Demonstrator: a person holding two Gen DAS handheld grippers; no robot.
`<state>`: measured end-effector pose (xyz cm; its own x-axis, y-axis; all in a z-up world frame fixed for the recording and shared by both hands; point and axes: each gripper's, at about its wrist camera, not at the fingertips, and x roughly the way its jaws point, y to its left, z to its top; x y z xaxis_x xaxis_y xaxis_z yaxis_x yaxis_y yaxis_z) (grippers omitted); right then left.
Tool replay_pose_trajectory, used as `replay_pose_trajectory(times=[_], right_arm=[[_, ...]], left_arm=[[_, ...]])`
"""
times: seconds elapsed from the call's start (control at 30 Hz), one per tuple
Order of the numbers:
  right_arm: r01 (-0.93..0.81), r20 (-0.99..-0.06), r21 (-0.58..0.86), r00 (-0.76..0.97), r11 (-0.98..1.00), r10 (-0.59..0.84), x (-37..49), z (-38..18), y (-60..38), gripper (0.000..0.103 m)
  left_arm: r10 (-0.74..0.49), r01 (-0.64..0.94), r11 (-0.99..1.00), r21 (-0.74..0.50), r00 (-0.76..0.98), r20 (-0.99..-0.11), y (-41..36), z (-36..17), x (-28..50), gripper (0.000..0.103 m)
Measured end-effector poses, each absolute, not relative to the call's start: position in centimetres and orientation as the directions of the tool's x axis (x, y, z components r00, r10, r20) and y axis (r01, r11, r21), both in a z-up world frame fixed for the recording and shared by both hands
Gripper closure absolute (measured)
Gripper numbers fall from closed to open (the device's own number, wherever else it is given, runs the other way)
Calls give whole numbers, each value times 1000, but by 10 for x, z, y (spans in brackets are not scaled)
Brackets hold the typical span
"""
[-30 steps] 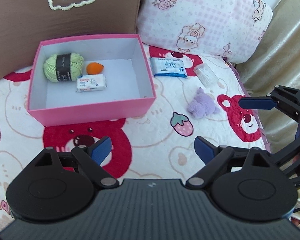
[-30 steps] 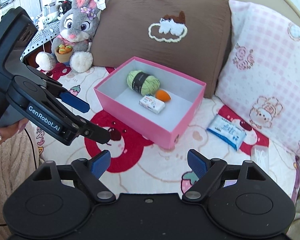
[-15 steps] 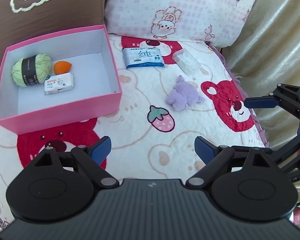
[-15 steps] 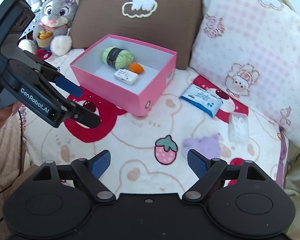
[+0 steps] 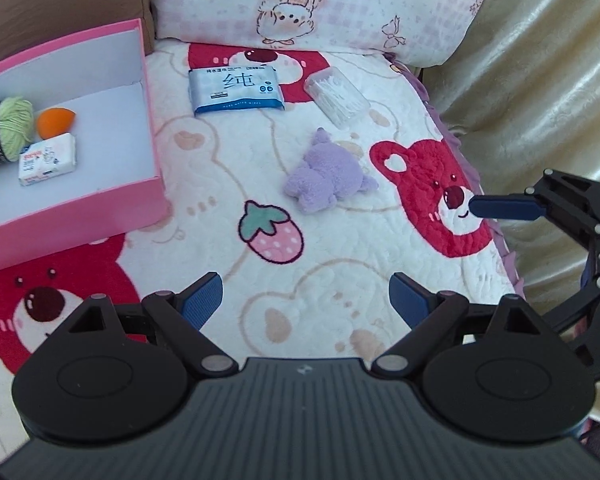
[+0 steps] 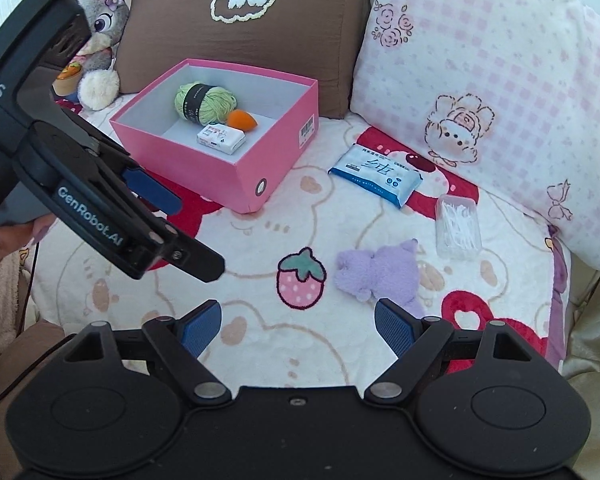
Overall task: Organize objects
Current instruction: 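Withdraw the left tool from the box toward the purple plush toy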
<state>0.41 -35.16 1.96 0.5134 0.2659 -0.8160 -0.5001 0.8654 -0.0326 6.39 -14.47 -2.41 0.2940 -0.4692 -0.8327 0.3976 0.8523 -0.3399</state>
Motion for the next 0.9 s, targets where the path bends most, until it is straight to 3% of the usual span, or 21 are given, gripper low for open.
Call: replay_pose_trajectory(times=[0.27,0.53,0.9], right_arm=[[-484,-793,-29,544,875,274,19,-4,-357,16],[-474,-751,-110,615,874,239,30,-20,-362,16],[-399,-774,-128,612,908,160,62,-61,-382,16]], left_arm=[[-502,360,844,-397,275,-820,-160,-49,85,13],[-479,357,859,-366,311,-821,-172,-74,99,14],[-533,301,840,-451,303,-790,-177,-111,118,17]])
